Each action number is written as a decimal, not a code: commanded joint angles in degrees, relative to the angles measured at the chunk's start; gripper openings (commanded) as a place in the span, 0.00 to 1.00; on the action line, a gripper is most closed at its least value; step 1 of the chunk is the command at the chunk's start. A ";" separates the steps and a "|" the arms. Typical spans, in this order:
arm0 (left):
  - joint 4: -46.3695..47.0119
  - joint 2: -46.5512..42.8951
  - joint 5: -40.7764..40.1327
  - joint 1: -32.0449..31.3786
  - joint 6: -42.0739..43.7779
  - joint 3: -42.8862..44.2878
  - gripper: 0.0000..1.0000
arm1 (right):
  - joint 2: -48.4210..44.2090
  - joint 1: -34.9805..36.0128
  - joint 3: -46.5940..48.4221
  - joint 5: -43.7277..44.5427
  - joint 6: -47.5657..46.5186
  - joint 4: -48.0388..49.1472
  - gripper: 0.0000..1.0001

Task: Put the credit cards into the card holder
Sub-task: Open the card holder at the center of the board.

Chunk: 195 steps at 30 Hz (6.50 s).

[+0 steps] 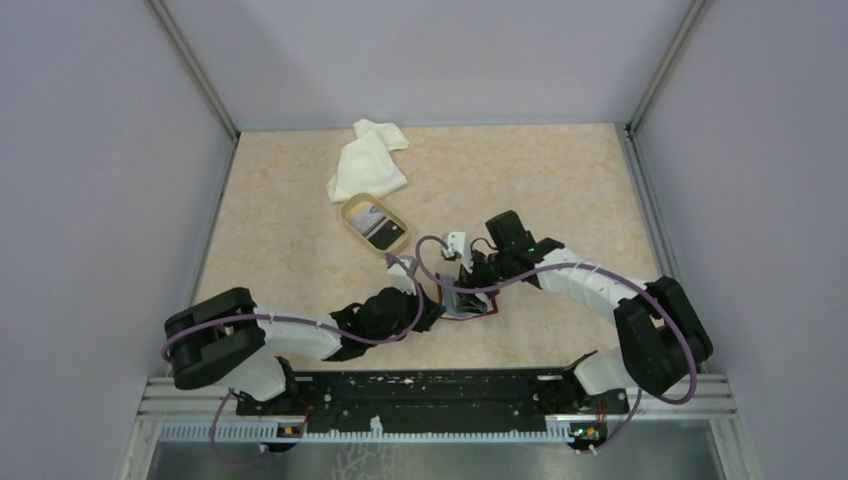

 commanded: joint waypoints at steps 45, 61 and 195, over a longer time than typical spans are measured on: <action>6.08 1.53 1.03 -0.07 -3.80 -4.06 0.00 | -3.01 4.04 0.82 27.08 3.79 8.49 0.72; 9.12 -0.10 0.97 -0.10 -4.05 -5.92 0.00 | -15.05 -0.94 -2.40 2.91 2.37 9.62 0.87; -16.87 -33.25 -1.22 8.51 15.90 -0.39 0.91 | -11.62 -6.21 18.82 -15.00 6.16 -4.84 0.77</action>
